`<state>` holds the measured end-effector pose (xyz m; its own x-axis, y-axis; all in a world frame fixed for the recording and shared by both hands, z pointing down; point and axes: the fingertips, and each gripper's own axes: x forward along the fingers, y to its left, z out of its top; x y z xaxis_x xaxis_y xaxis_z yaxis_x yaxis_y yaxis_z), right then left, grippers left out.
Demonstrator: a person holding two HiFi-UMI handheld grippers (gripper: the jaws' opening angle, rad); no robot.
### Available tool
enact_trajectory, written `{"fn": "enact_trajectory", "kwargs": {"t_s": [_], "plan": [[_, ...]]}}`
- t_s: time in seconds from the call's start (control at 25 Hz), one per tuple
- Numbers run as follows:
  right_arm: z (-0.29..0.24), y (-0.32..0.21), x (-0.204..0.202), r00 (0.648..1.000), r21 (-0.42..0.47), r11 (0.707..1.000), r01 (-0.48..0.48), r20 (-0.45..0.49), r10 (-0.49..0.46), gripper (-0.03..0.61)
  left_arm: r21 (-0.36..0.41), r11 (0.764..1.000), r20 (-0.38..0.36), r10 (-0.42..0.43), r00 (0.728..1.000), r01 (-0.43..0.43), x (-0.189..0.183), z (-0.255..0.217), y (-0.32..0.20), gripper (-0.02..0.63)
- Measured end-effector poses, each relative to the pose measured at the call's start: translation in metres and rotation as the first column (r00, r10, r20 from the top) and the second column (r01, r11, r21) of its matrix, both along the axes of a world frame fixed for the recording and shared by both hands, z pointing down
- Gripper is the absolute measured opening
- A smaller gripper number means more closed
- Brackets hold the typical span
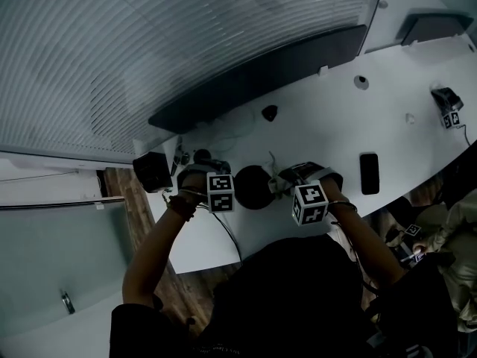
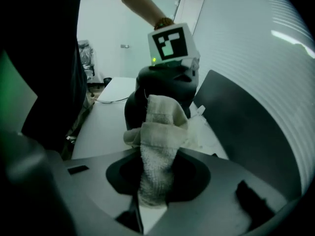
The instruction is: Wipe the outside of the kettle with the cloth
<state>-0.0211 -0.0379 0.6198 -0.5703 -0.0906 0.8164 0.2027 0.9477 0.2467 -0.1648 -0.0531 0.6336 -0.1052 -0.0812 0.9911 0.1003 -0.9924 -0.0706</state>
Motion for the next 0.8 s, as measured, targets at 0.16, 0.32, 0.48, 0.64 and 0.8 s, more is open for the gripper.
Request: {"fn": "enact_trajectory", "kwargs": {"t_s": [0.16, 0.32, 0.48, 0.64, 0.8], "plan": [[0.037, 0.006, 0.003, 0.999, -0.063, 0.998, 0.01, -0.05, -0.013, 0.097, 0.0, 1.0, 0.001, 0.003, 1.0, -0.003, -0.002, 0.002, 0.0, 0.126], [0.081, 0.013, 0.004, 0.994, -0.126, 0.992, -0.027, -0.106, 0.014, 0.097, -0.005, 1.0, 0.004, 0.0, 1.0, 0.0, -0.002, 0.001, 0.001, 0.126], [0.106, 0.011, 0.003, 0.99, -0.184, 0.978, -0.1, -0.118, 0.079, 0.097, 0.0, 1.0, -0.001, -0.016, 1.0, 0.016, -0.002, 0.0, 0.0, 0.126], [0.071, 0.004, 0.013, 0.985, -0.192, 0.966, -0.174, -0.035, 0.17, 0.097, -0.028, 0.999, -0.001, -0.036, 0.999, 0.035, -0.004, -0.001, 0.009, 0.126], [-0.002, 0.016, 0.011, 0.979, -0.153, 0.975, -0.163, 0.099, 0.179, 0.097, -0.097, 0.988, -0.005, -0.121, 0.993, 0.12, -0.012, -0.004, 0.03, 0.126]]}}
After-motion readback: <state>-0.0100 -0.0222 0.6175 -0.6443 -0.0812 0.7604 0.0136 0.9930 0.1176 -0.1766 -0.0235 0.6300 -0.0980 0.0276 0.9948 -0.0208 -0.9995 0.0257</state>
